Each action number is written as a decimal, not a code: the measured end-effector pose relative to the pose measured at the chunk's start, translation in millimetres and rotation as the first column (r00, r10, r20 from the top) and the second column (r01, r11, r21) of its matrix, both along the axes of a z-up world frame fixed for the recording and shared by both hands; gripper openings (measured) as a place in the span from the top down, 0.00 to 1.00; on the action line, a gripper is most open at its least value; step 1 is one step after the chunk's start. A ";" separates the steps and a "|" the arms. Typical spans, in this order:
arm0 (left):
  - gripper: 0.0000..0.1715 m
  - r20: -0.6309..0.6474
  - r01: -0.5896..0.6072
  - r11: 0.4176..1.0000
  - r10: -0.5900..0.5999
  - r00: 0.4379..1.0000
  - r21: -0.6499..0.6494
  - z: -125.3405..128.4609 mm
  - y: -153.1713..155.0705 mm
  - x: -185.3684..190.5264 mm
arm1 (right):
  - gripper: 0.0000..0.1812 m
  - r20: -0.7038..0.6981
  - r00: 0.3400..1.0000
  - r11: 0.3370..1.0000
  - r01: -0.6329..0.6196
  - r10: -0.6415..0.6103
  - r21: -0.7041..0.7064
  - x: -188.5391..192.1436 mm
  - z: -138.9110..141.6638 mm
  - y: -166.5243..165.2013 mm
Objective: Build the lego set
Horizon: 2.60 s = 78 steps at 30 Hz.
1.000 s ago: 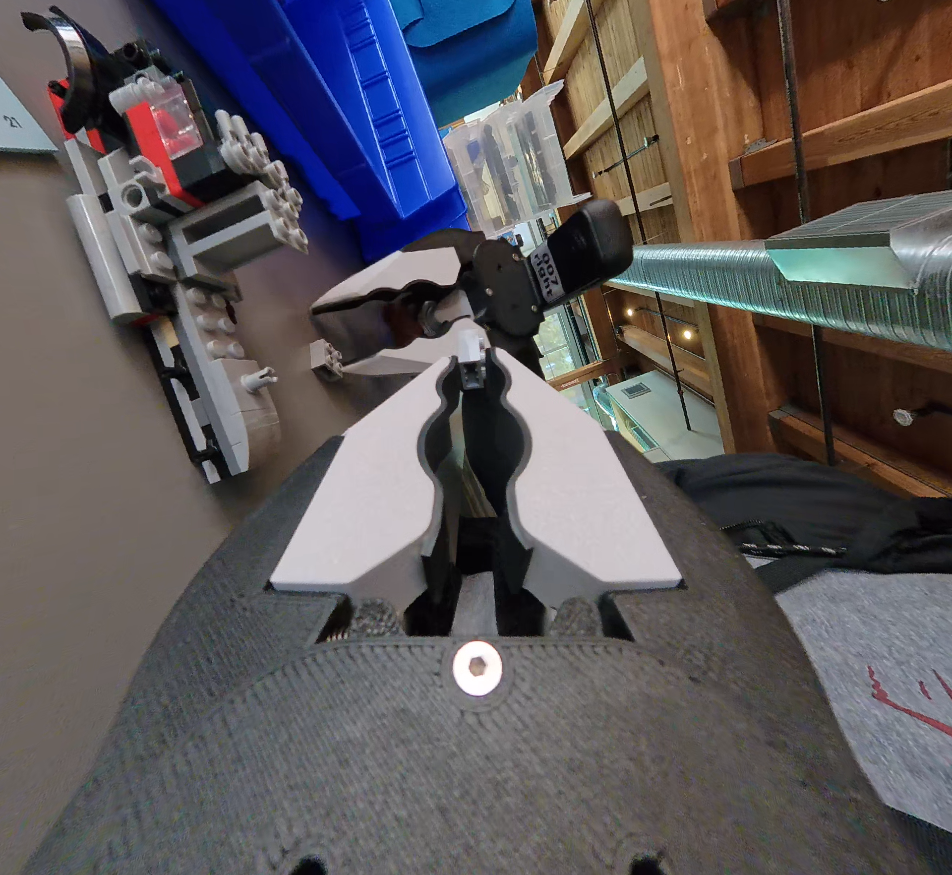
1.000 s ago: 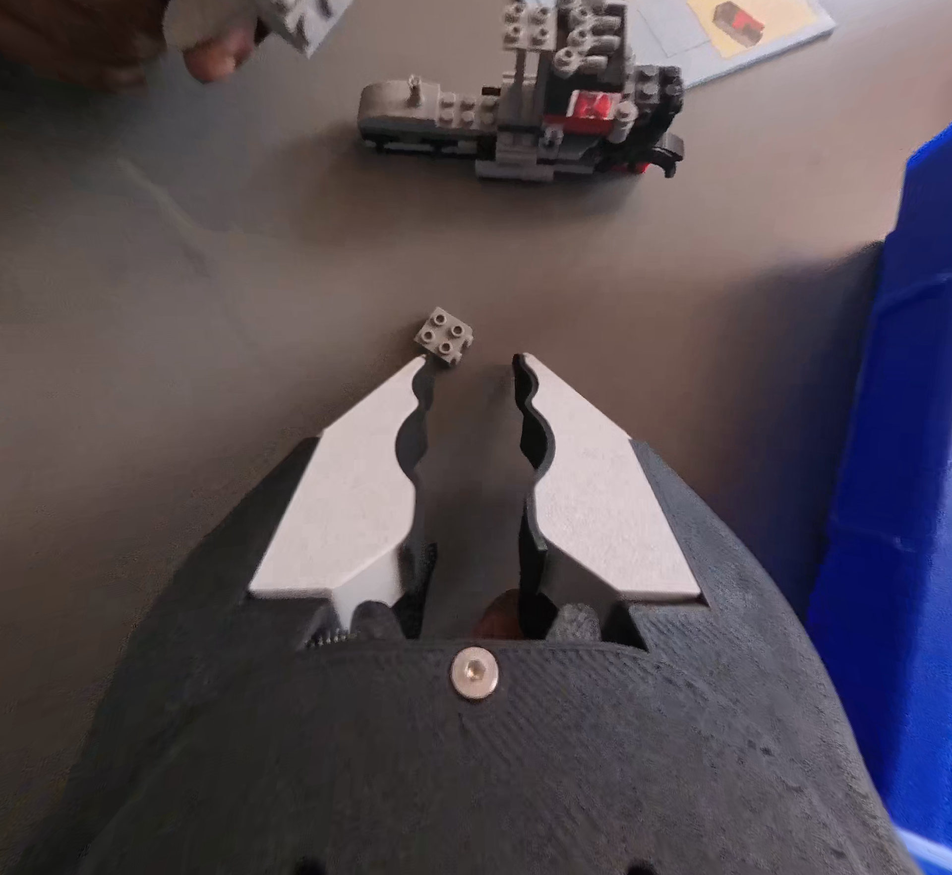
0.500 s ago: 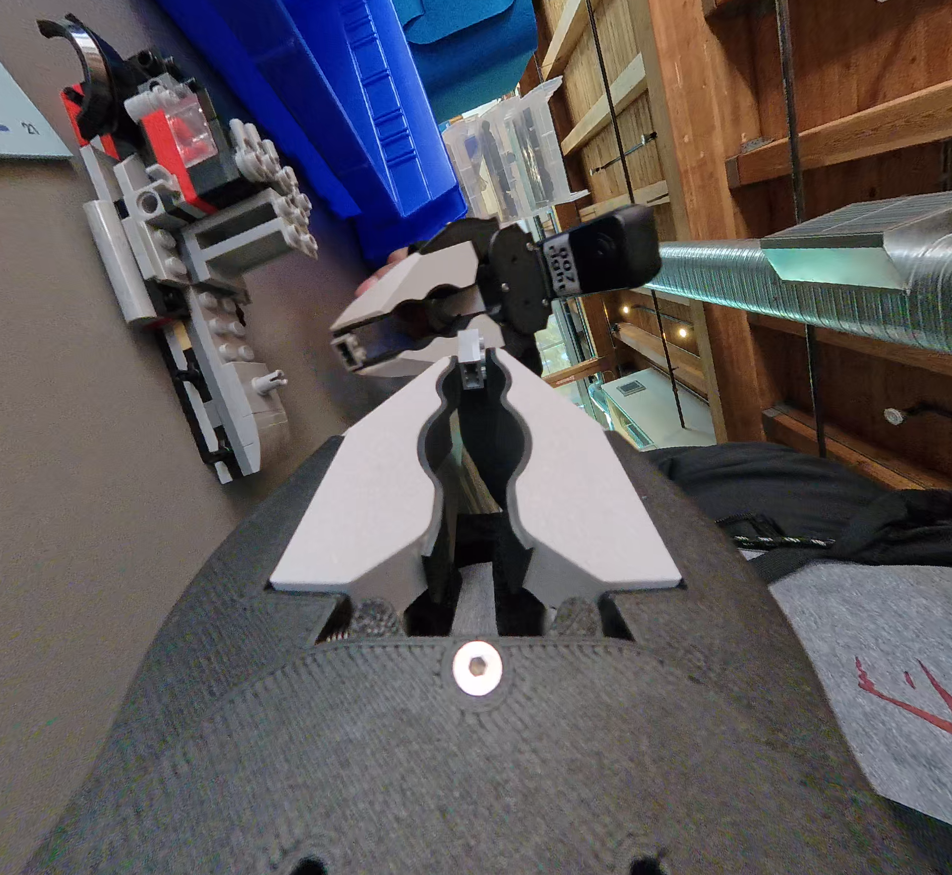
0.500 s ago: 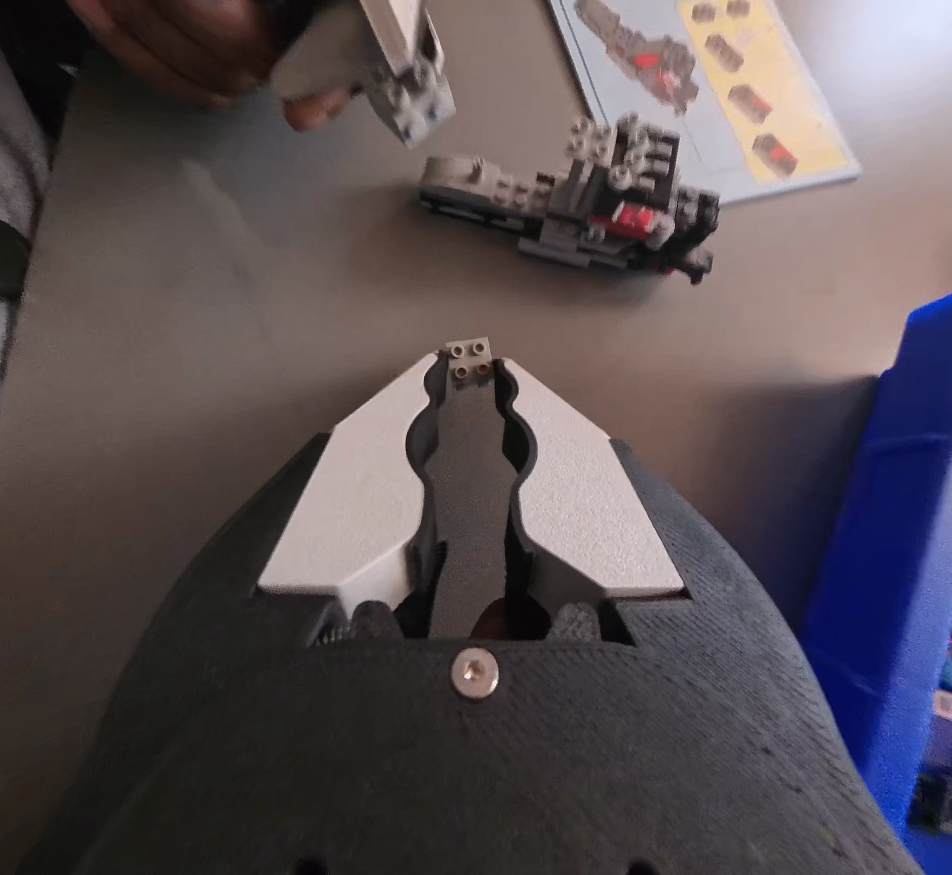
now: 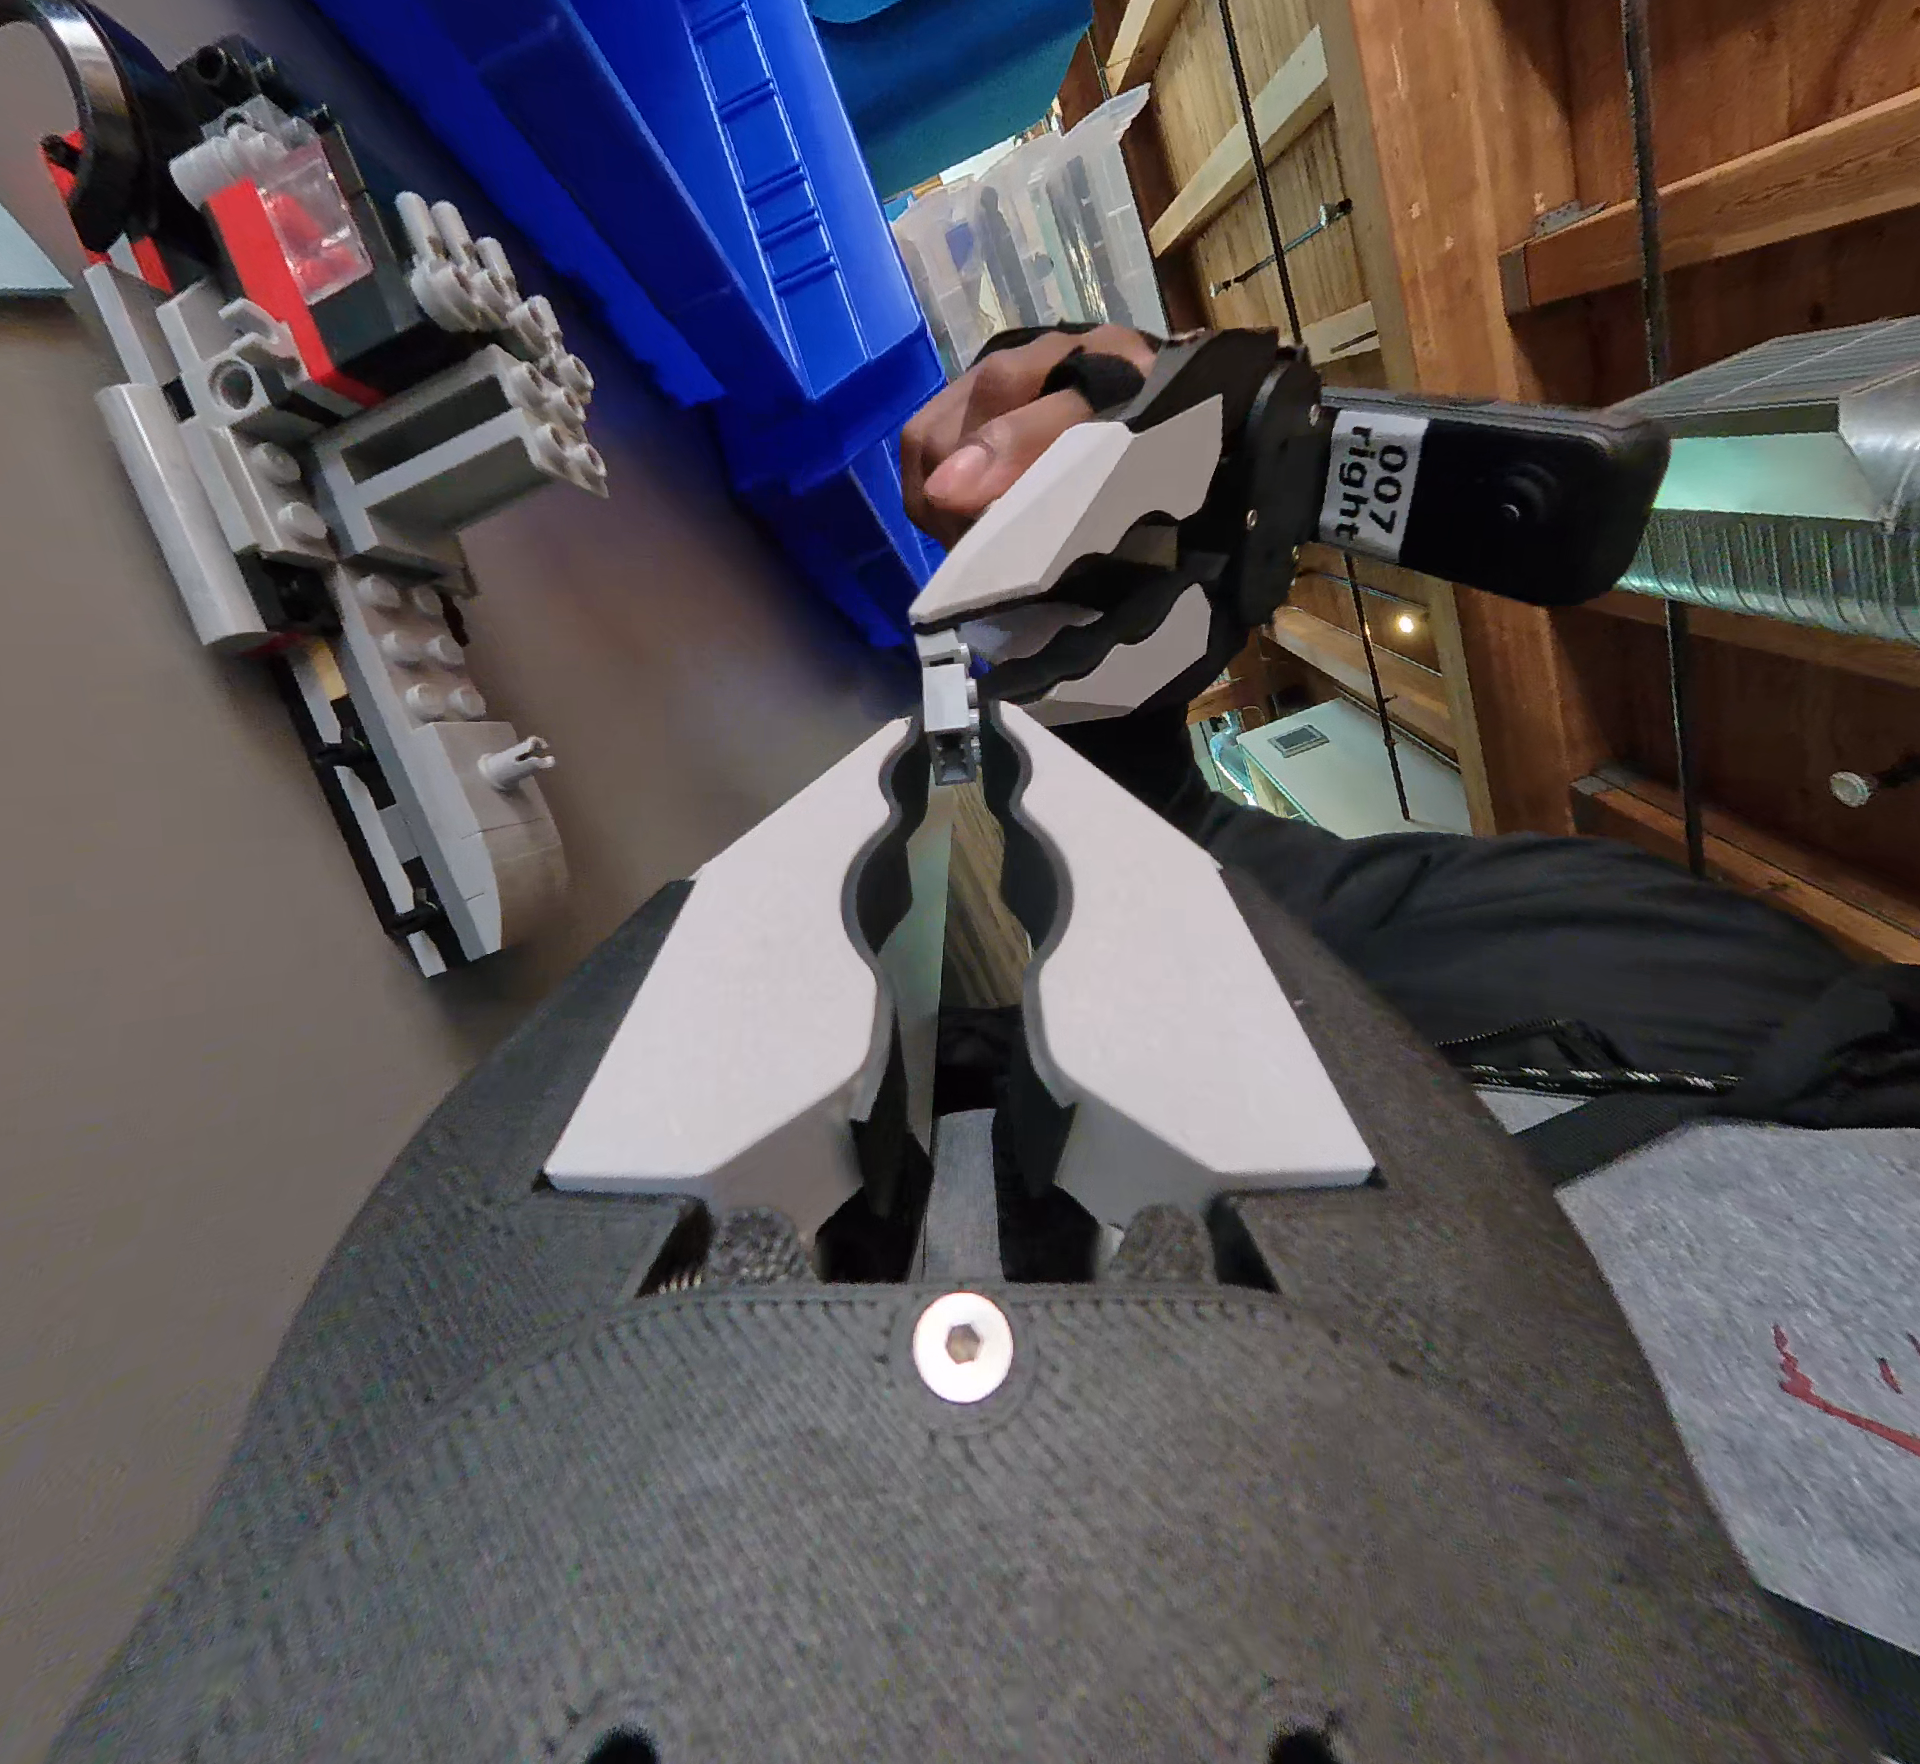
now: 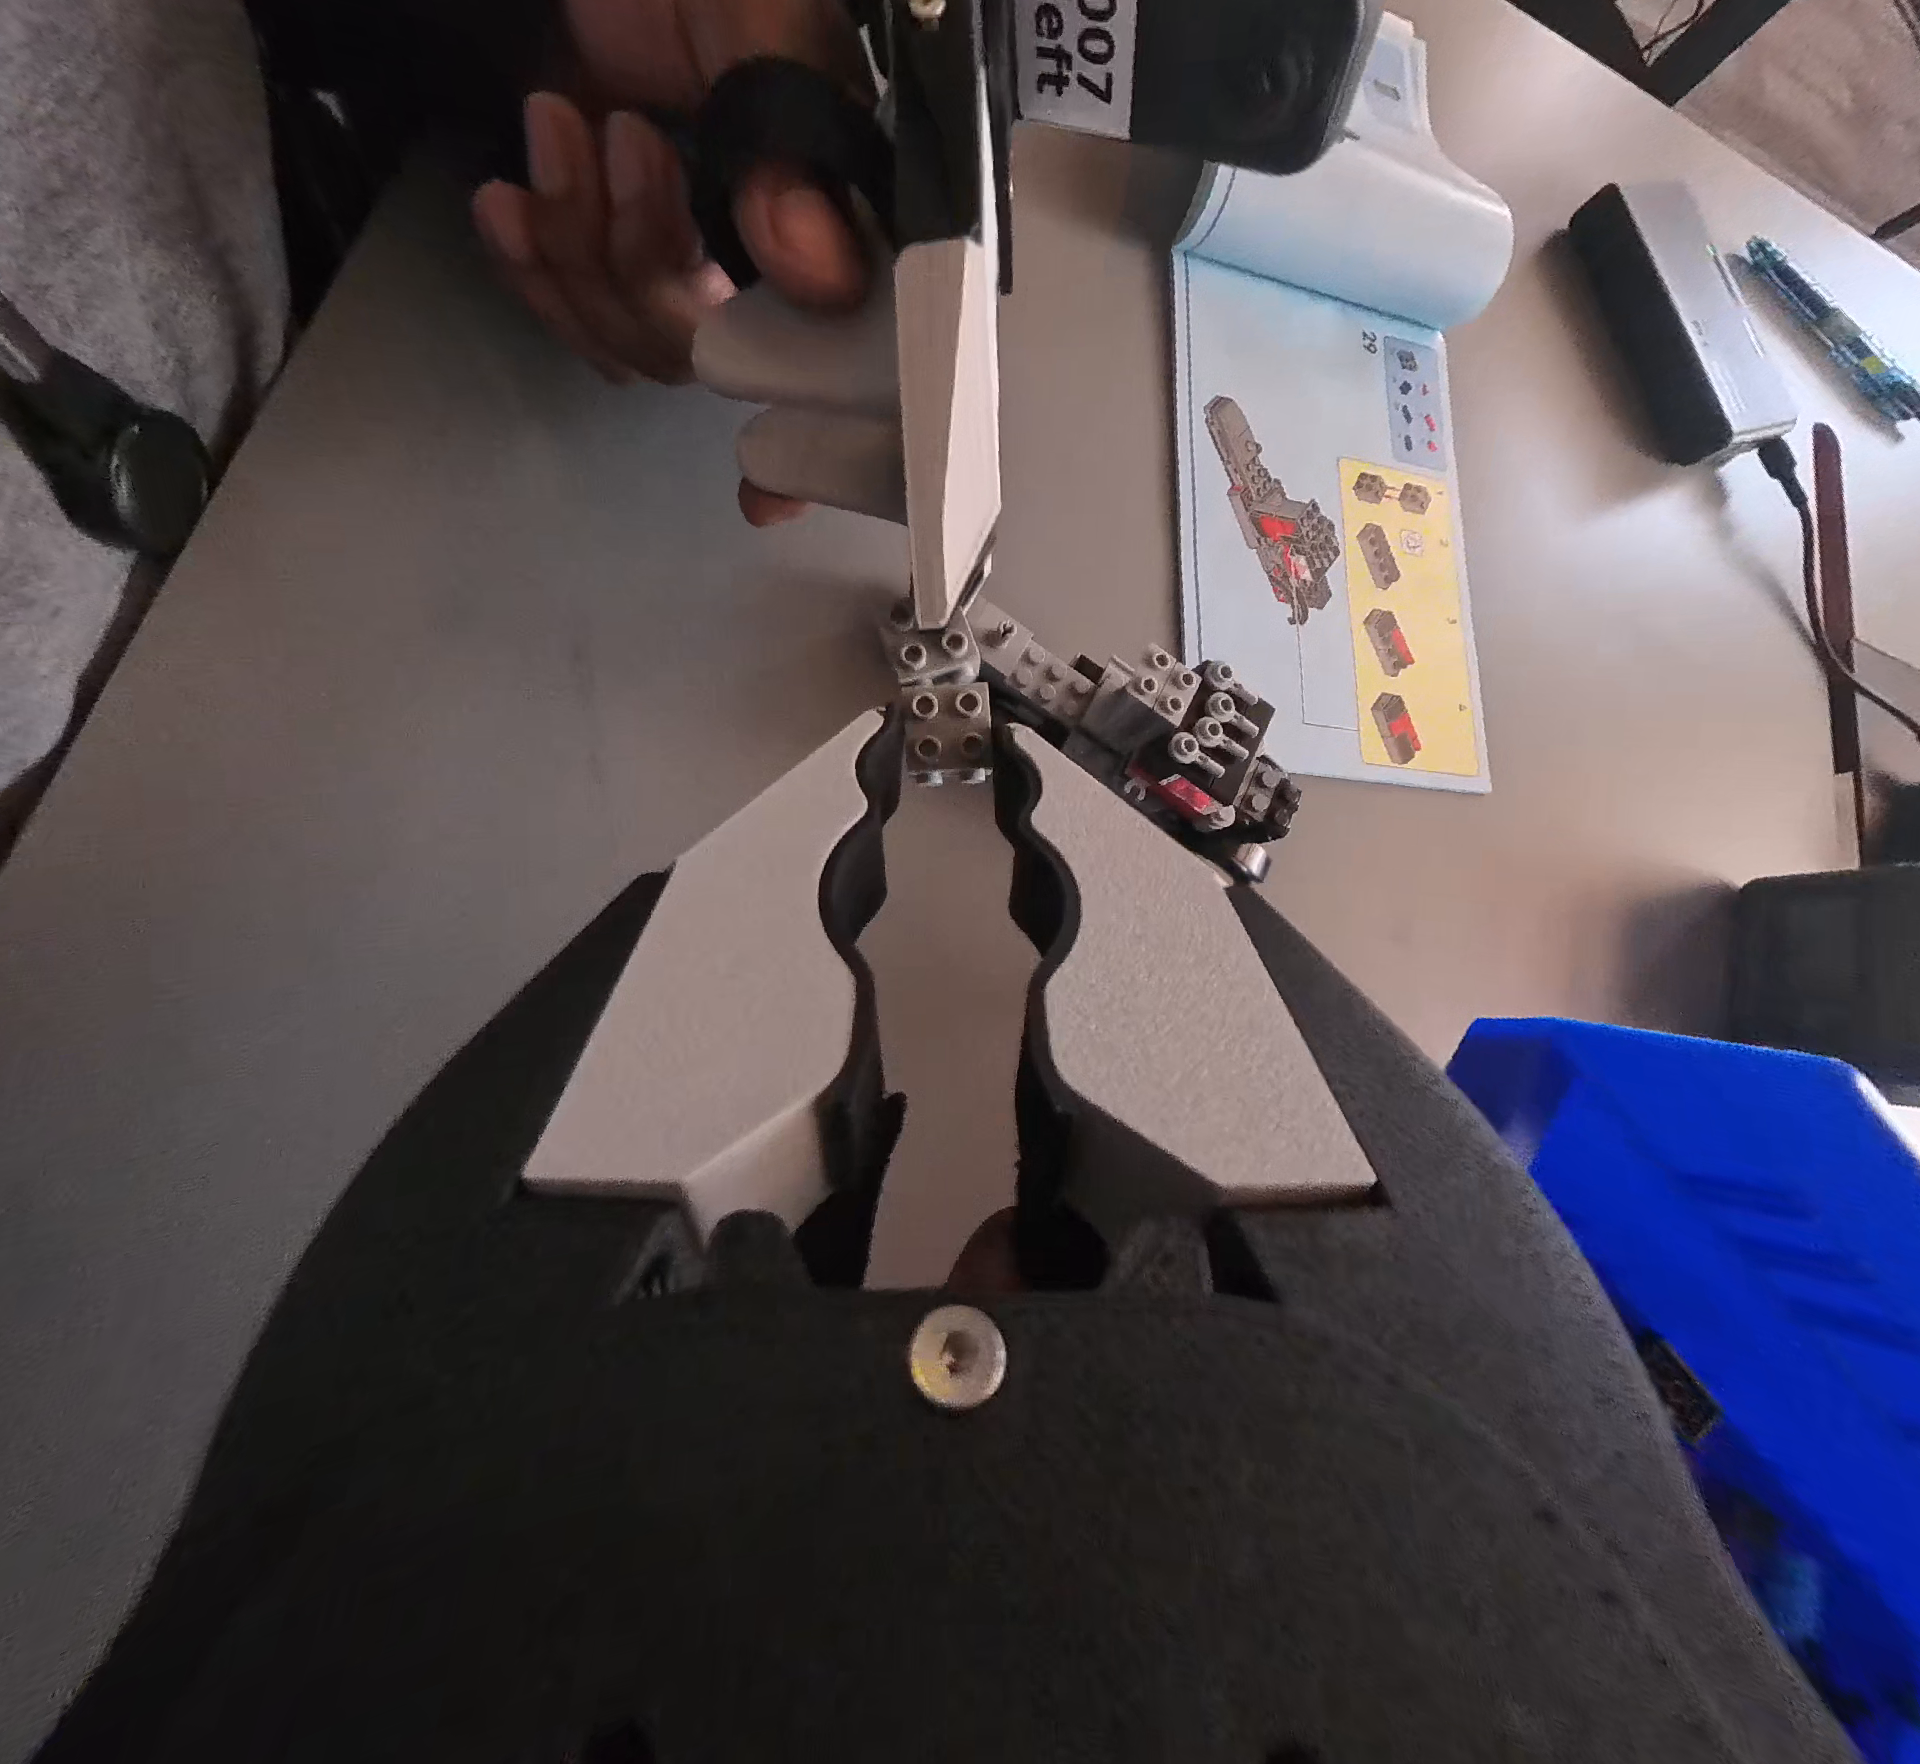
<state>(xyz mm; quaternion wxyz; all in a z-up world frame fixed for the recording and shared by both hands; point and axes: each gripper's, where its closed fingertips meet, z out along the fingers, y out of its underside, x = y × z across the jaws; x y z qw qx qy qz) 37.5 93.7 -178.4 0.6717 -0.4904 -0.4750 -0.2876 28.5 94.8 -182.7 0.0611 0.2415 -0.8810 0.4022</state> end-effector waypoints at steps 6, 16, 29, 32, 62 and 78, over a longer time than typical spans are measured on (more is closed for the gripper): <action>0.94 -0.006 0.023 1.000 -0.023 1.000 -0.004 0.2 2.7 2.6 | 0.90 -0.036 0.998 0.998 -0.050 0.051 0.031 3.4 0.1 2.4; 0.94 -0.013 0.006 1.000 -0.007 1.000 -0.030 -1.5 2.1 1.0 | 0.91 -0.069 0.993 0.991 -0.089 0.096 0.098 5.0 -2.8 1.8; 0.94 -0.029 -0.008 0.996 0.005 1.000 -0.085 -5.1 4.1 0.0 | 0.92 -0.141 0.981 0.985 -0.118 0.135 0.128 5.6 -6.0 1.3; 0.94 -0.031 -0.012 0.997 0.010 0.999 -0.075 -3.8 2.9 -0.6 | 0.92 -0.132 0.982 0.987 -0.121 0.135 0.109 5.3 -4.3 -0.3; 0.94 0.164 -0.271 0.844 0.219 0.962 0.464 41.4 -39.3 -30.3 | 0.71 0.207 0.903 0.720 0.426 -0.377 -0.548 -21.5 40.3 -29.0; 0.94 0.333 -0.379 0.693 0.208 0.920 0.613 37.6 -47.3 -33.9 | 0.77 0.078 0.844 0.616 0.447 -0.531 -0.648 -29.3 44.4 -56.1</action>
